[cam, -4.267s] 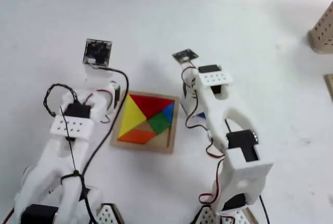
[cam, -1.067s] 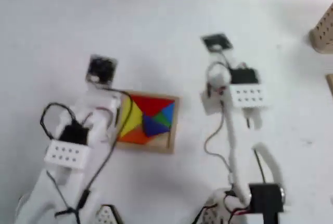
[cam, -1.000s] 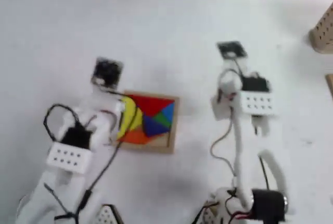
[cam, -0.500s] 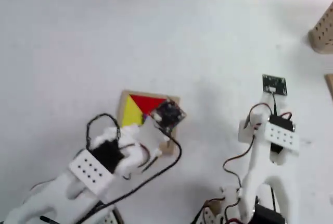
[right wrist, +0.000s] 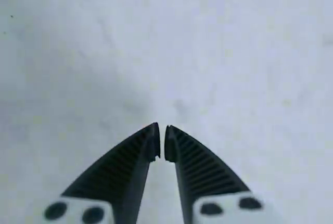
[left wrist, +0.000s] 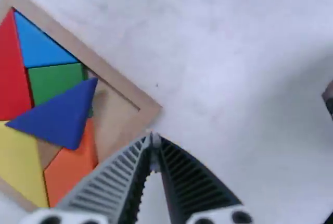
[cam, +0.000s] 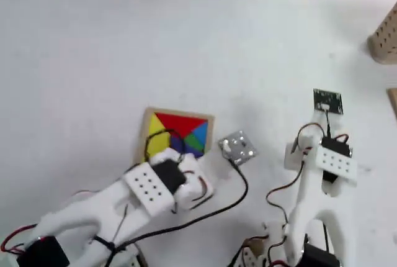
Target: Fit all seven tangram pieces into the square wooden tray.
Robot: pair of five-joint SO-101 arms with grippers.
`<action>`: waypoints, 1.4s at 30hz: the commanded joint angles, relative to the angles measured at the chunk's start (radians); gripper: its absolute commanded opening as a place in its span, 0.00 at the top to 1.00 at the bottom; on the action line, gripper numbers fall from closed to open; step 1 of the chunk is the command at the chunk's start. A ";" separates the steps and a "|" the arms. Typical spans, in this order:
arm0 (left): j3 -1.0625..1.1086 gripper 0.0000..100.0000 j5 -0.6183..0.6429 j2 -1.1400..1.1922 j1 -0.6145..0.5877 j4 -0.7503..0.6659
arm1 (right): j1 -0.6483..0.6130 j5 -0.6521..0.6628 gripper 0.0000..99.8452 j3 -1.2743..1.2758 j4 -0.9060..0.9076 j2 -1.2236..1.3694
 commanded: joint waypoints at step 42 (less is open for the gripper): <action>-0.404 0.98 0.021 0.351 -0.467 -0.160 | 0.010 0.000 0.98 -0.008 -0.013 -0.035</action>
